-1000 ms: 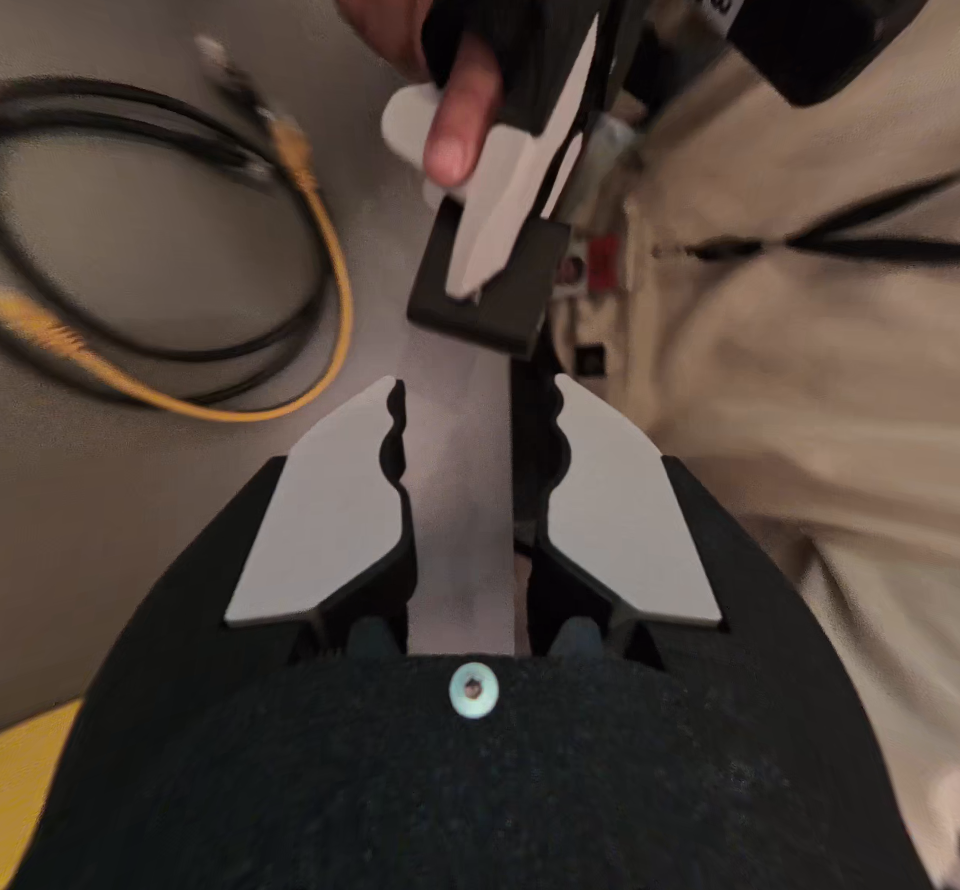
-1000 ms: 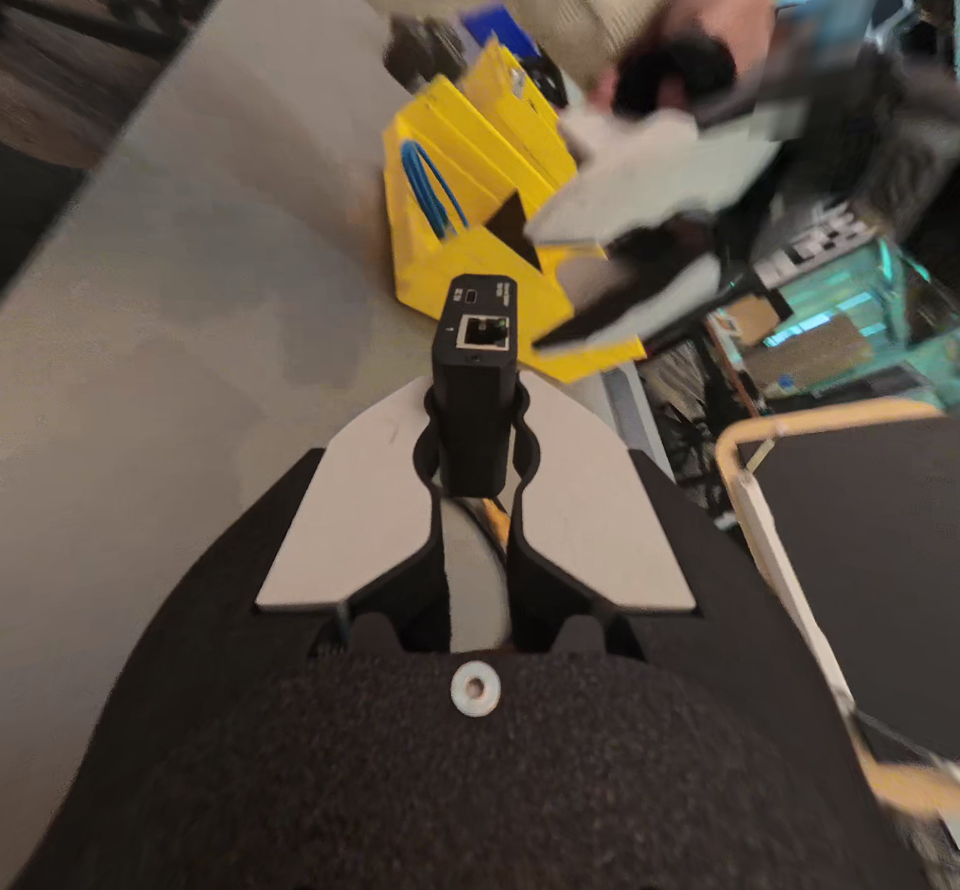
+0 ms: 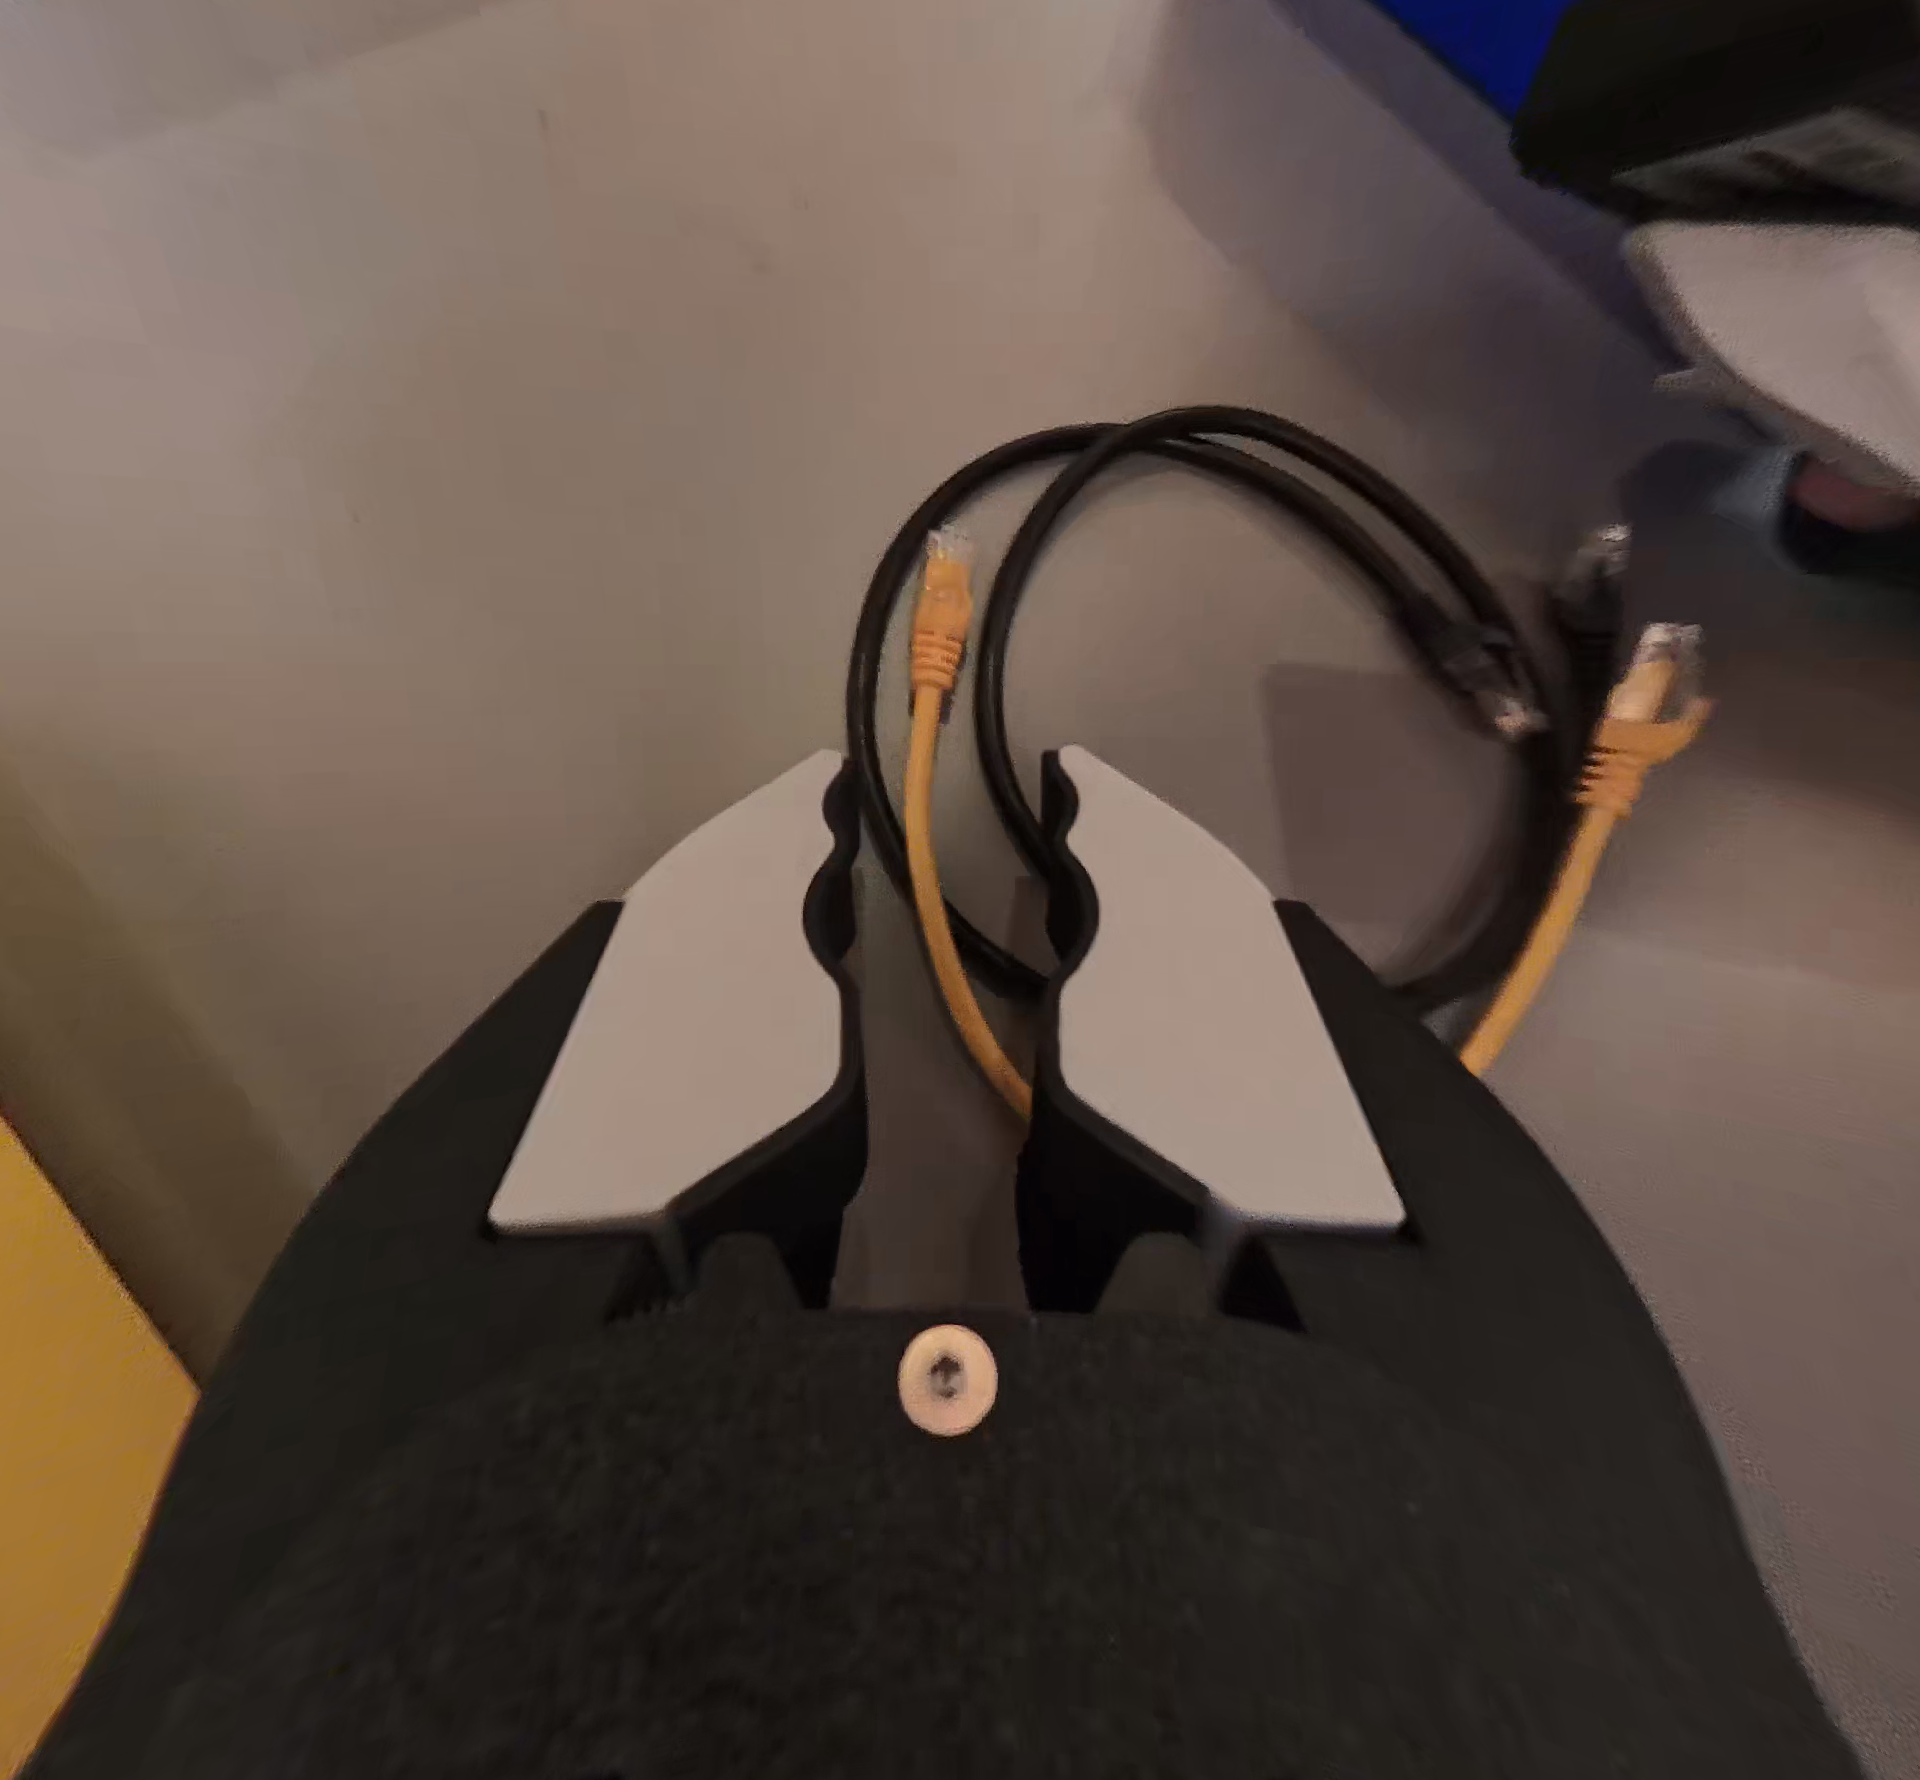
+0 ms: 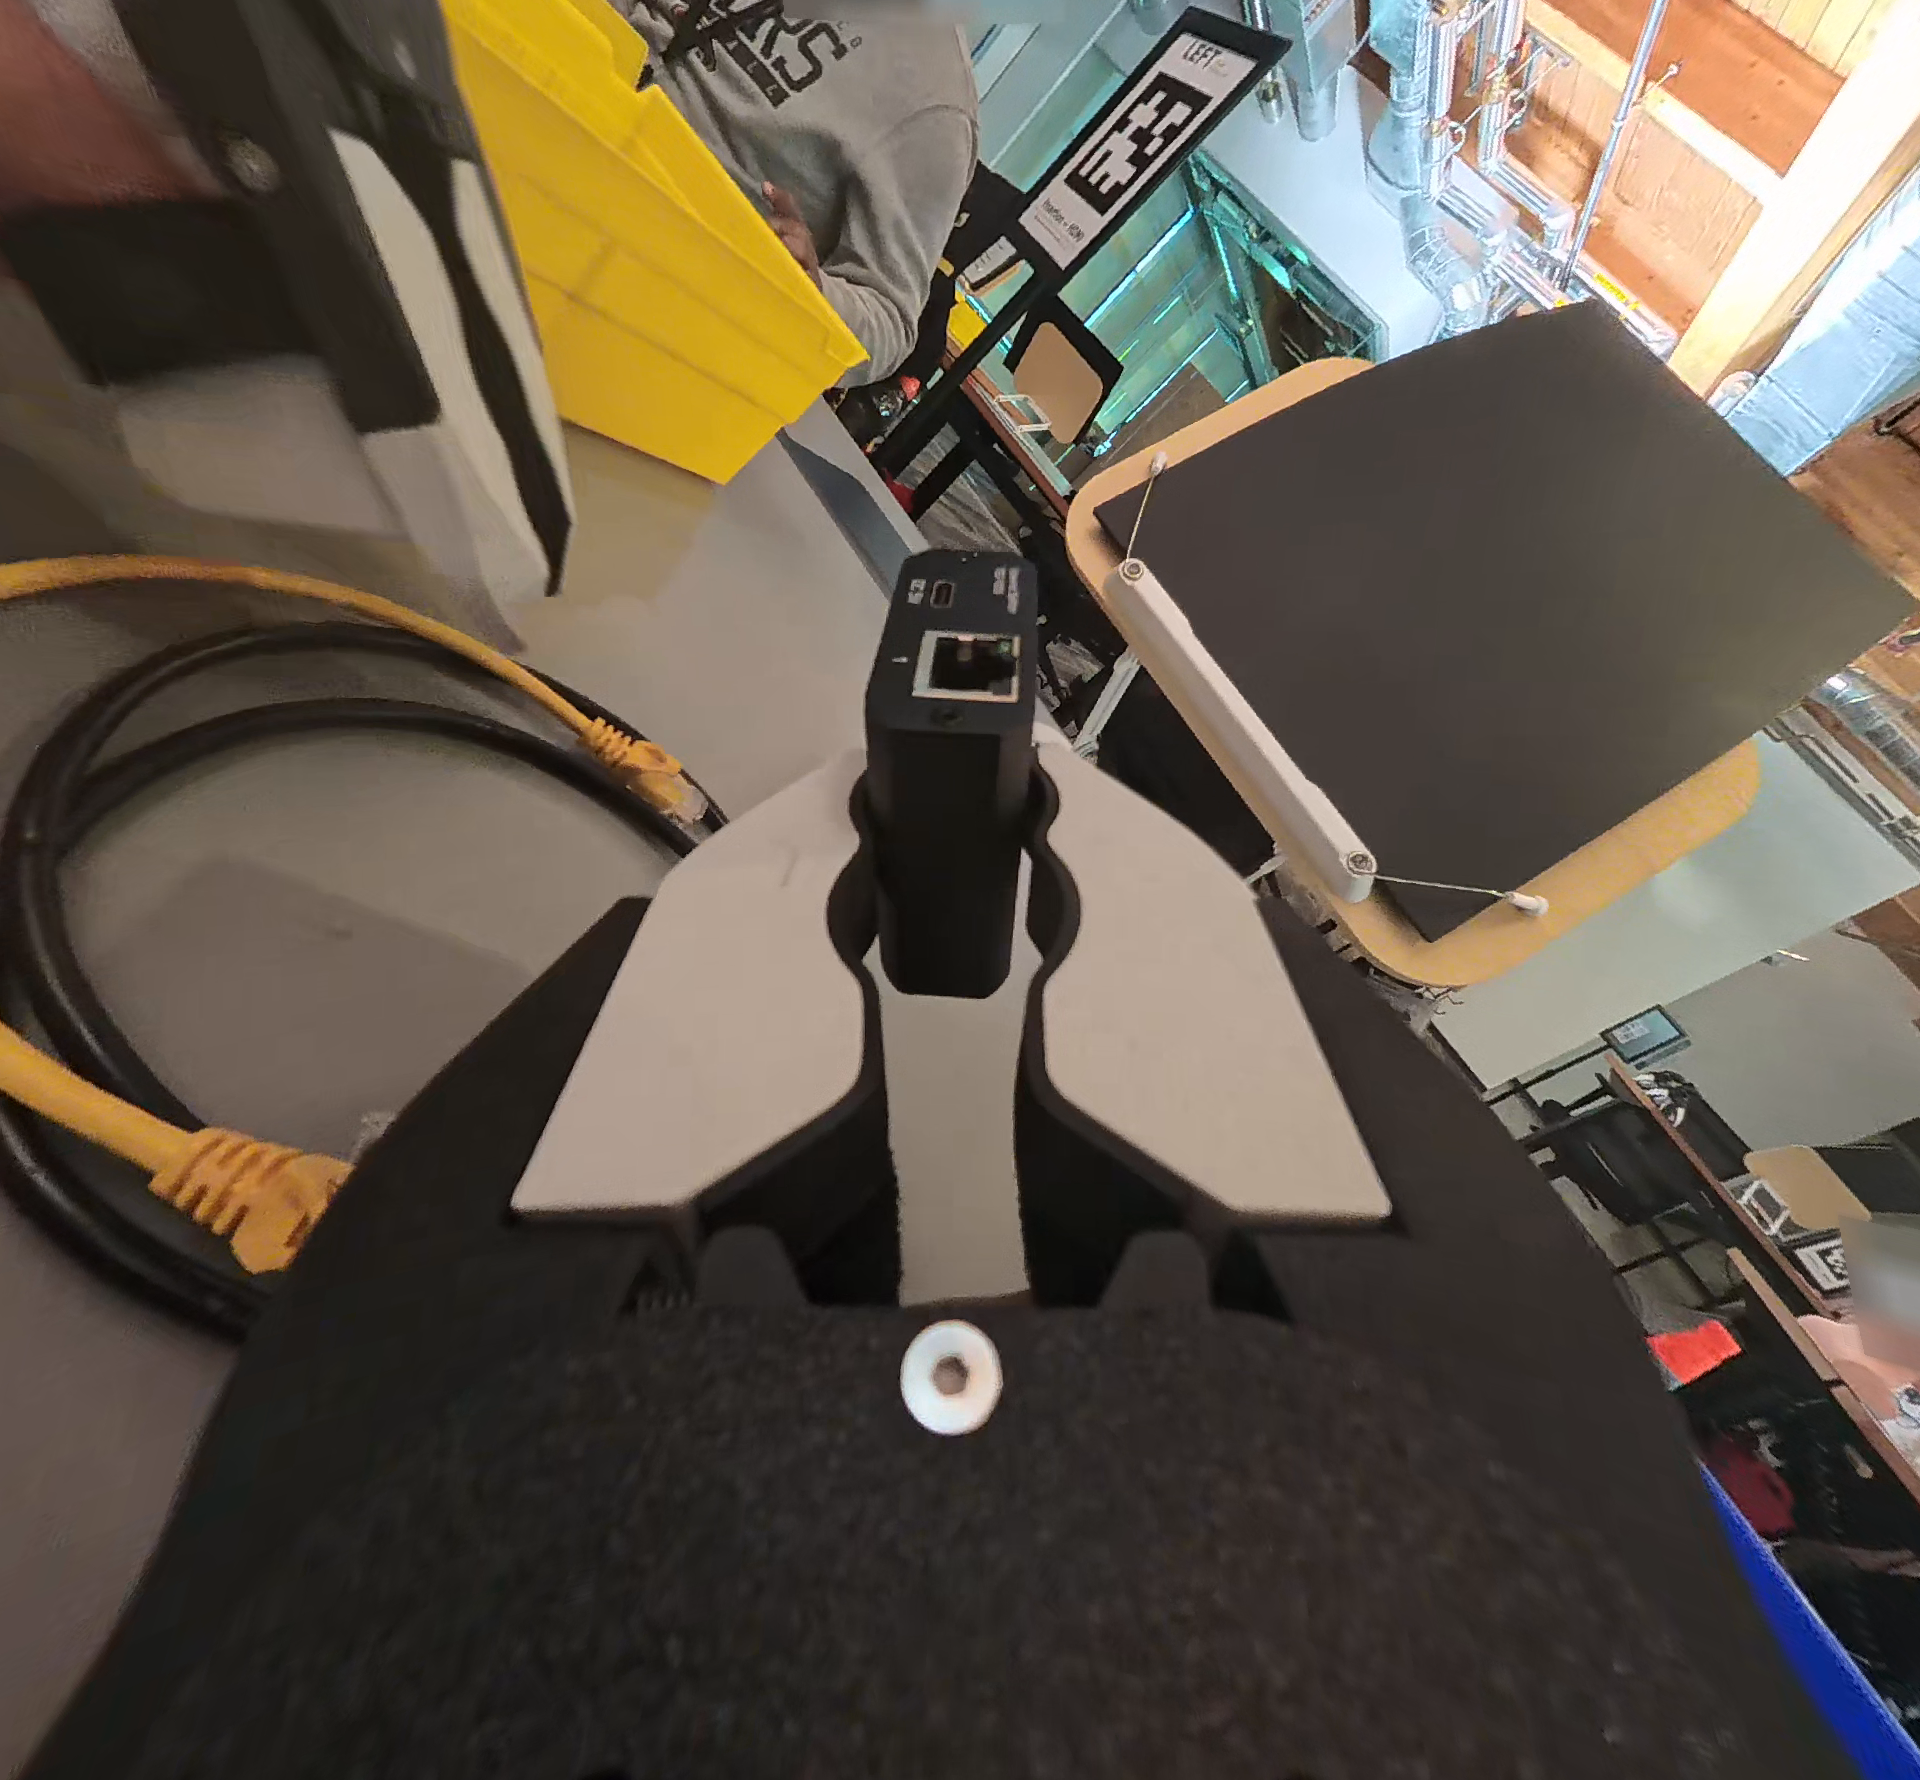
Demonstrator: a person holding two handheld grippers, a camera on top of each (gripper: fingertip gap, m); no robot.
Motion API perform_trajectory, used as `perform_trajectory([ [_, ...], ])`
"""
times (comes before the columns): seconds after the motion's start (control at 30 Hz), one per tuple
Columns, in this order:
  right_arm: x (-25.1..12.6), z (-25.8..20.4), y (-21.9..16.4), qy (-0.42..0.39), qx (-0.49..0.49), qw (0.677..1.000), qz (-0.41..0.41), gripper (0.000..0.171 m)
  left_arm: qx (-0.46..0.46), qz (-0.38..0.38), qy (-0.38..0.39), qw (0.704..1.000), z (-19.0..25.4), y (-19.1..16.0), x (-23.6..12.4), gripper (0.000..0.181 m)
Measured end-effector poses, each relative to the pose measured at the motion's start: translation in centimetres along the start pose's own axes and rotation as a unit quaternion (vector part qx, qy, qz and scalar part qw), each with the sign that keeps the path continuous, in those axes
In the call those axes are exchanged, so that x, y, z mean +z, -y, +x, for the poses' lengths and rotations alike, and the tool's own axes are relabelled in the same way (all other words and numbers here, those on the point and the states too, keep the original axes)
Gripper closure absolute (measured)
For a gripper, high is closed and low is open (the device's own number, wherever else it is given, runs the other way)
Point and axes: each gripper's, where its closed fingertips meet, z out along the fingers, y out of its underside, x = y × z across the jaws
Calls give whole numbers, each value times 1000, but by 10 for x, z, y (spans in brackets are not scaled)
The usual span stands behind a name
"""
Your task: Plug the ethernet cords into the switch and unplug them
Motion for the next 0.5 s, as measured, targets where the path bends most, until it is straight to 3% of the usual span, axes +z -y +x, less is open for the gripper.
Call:
perform_trajectory([
  [0.13, 0, 2, 3, 1, 10, 1000, 5, 147, 69, -47, 43, 996, -11, -7, 21, 148],
  [0.2, 1, 2, 3, 3, 14, 1000, 4, 147, 75, -58, 59, 994, -16, -13, 27, 171],
  [0.27, 2, -1, 0, 8, 13, 1000, -1, 147, 61, -62, 57, 995, -17, -14, 27, 175],
  [0.5, 19, -4, -16, 15, -41, 998, -39, 147, 46, -66, 21, 997, -4, -2, -6, 176],
])
